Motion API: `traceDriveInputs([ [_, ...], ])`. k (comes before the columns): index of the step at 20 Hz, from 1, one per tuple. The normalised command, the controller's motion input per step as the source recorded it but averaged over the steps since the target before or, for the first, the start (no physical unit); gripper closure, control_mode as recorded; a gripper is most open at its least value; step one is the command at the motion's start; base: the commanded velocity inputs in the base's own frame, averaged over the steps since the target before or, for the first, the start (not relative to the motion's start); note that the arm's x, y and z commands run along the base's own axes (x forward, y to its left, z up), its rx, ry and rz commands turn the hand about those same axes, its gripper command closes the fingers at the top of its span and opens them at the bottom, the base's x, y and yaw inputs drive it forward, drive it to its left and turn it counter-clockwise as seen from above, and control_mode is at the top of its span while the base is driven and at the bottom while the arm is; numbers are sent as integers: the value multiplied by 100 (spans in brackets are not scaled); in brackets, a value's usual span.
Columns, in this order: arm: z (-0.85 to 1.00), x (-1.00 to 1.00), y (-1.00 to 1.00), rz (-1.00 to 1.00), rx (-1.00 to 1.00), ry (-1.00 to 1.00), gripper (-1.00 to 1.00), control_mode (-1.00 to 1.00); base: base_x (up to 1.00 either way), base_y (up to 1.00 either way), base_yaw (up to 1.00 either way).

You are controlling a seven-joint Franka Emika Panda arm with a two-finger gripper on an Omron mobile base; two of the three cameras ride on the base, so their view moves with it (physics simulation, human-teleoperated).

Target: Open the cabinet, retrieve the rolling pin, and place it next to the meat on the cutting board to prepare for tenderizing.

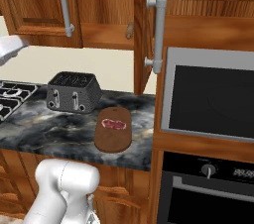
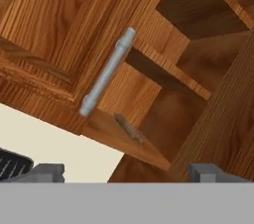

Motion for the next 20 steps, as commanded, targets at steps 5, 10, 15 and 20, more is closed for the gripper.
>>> traceDriveInputs([
  [5, 31, -32, -8, 14, 32, -14, -100, -100, 0, 0, 0],
  [10, 18, -14, -20, 13, 24, -11, -100, -100, 0, 0, 0],
  [15, 9, -5, -32, 7, 17, -7, -100, -100, 0, 0, 0],
  [20, 15, -14, -53, 0, 17, 0, -100, -100, 0, 0, 0],
])
